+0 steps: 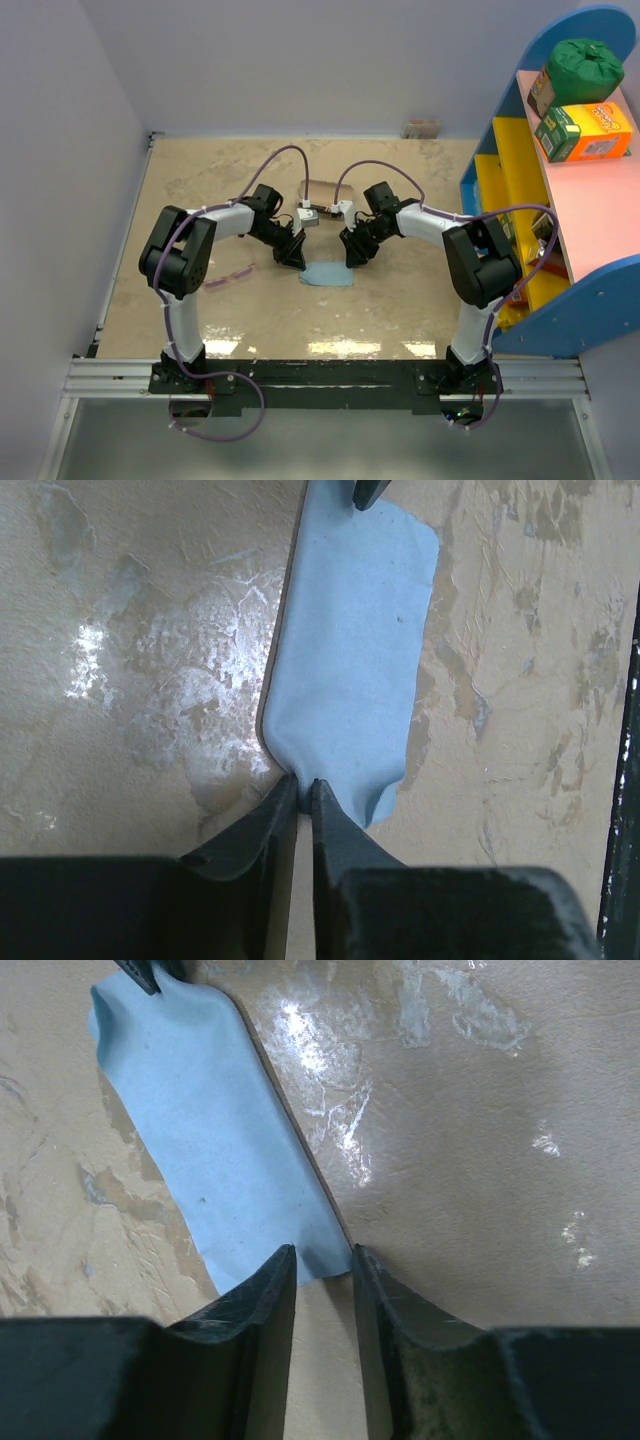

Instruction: Organize the sunglasses

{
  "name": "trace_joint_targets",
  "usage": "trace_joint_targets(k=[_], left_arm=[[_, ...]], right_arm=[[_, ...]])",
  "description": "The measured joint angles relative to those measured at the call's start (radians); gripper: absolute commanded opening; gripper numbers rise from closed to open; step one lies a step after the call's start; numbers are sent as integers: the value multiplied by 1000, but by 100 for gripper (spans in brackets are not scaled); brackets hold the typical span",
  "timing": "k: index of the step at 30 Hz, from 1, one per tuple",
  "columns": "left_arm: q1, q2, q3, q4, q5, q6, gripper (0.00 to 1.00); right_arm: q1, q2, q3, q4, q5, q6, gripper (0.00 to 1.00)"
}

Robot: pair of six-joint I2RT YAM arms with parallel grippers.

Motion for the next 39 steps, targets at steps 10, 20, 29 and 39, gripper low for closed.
trace_joint_targets(k=[10,20,29,39], left_arm=[[0,0,-2,10,-9,-11,0],[0,-2,-3,19,-17,-37,0],[-2,-63,13,84,-138,-116,0],[-2,-54,174,130,-245,-190,0]], right_arm=[[0,14,0,3,-3,0,0],[2,6,0,13,18,13,0],[2,-68,20,30,109,27,0],[2,-63,108,45,175,50,0]])
